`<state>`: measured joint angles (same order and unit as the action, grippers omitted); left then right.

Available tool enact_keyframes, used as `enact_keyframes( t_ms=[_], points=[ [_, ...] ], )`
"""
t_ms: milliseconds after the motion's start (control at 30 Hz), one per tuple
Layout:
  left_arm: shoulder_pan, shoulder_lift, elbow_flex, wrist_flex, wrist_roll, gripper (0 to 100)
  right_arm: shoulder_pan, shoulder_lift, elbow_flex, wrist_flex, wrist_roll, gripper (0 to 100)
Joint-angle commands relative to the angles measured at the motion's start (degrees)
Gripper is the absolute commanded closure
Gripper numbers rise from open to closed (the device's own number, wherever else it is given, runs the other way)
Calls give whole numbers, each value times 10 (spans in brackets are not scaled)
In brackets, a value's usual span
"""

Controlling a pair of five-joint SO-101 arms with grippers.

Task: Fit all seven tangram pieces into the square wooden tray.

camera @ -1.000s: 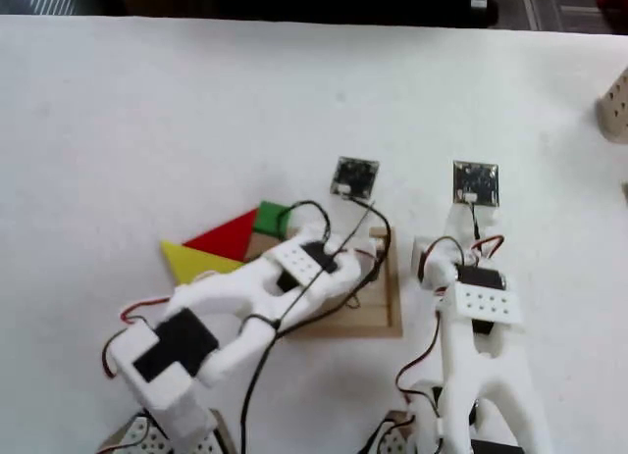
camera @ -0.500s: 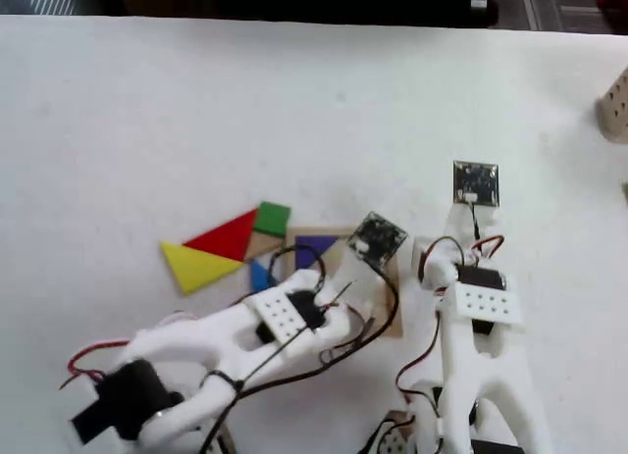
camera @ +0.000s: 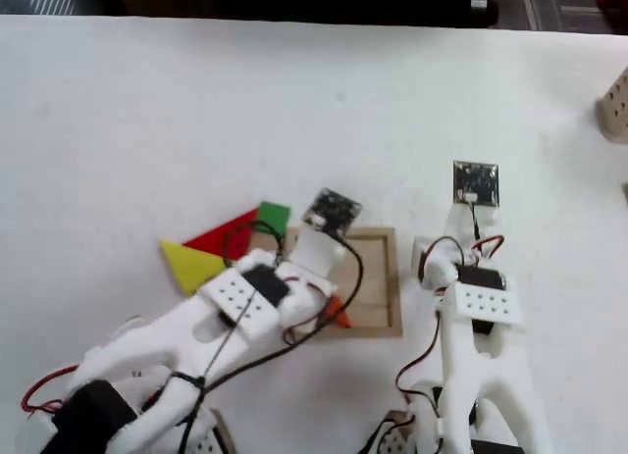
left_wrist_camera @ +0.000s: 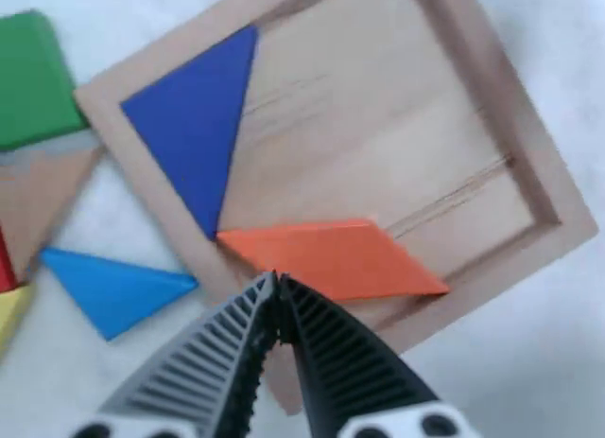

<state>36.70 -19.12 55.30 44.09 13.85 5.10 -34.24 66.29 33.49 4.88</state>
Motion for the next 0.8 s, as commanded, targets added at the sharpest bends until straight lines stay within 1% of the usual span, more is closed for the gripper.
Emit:
enact_keyframes(
  t_ms=[0,133,267,367,600,767],
  points=[
    [-34,29,-4,-22,33,978,-5,-8,-28,-15,1,879],
    [-33,75,-29,-32,39,978,-5,-8,-28,-15,1,879],
    [-33,93,-41,-37,40,978,-5,-8,-28,-15,1,879],
    [-29,93,-40,-69,38,978,-5,-8,-28,-15,1,879],
    [23,95,-40,-109,38,977,-5,-8,-28,-15,1,879],
    [19,93,-40,-153,40,977,-5,-8,-28,-15,1,879]
  ],
)
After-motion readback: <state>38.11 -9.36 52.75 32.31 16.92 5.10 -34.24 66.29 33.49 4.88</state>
